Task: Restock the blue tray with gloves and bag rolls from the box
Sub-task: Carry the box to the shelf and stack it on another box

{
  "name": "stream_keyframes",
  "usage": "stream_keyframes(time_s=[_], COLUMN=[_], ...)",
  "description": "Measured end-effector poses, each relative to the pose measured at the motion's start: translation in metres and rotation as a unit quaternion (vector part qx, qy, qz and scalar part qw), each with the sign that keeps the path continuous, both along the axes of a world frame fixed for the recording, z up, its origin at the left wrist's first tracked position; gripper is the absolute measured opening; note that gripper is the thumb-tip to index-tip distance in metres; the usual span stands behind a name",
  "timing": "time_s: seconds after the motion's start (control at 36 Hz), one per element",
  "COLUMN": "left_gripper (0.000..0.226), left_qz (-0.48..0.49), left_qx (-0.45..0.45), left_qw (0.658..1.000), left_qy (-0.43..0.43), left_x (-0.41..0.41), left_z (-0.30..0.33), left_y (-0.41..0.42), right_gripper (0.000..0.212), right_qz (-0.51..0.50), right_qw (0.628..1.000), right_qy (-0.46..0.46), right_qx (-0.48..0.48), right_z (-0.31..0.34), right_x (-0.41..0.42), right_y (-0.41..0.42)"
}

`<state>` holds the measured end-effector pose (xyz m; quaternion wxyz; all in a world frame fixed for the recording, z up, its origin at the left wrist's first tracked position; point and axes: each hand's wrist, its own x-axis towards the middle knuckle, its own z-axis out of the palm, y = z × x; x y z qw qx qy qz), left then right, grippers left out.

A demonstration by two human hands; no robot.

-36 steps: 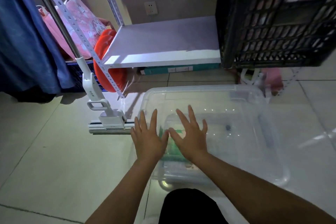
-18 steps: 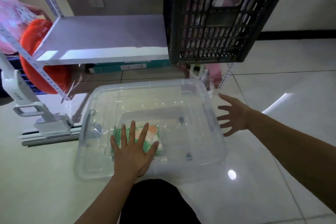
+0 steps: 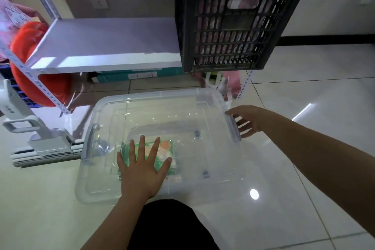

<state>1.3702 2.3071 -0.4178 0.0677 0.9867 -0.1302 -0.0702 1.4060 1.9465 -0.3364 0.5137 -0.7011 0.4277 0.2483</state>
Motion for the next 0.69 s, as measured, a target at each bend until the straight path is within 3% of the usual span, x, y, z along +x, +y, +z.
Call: stream_keyframes(time_s=[0.08,0.19,0.33,0.39,0.44,0.61,0.69], left_gripper=[0.071,0.072,0.072,0.071,0.072,0.081,0.072], left_qz=[0.002,0.002,0.003,0.005,0.004,-0.073,-0.092], left_qx=[0.000,-0.002,-0.003,-0.003,0.010,0.057,0.006], left_qw=[1.000,1.000,1.000,1.000,0.999,0.969,0.944], left_qy=[0.001,-0.004,0.006,0.016,0.041,0.227,0.318], left_x=[0.000,0.001,0.000,-0.001,0.000,0.046,0.077], left_z=[-0.001,-0.002,-0.001,0.001,0.004,0.061,0.109], left_y=[0.000,0.001,0.000,0.000,0.000,0.014,0.040], right_gripper=[0.033,0.022,0.012,0.017,0.008,0.044,0.081], right_qz=[0.033,0.094,0.124,0.111,0.097,0.176,0.220], right_qw=[0.990,0.948,0.909,0.906,0.911,0.910,0.890], right_qy=[-0.040,-0.069,-0.069,-0.080,-0.087,-0.087,-0.149], right_qx=[-0.131,-0.296,-0.392,-0.400,-0.392,-0.365,-0.370], right_z=[-0.009,-0.014,-0.016,-0.018,-0.016,-0.010,-0.010], right_x=[0.000,-0.003,-0.005,-0.004,-0.005,-0.022,-0.046], right_y=[0.027,0.046,0.057,0.060,0.060,0.057,0.053])
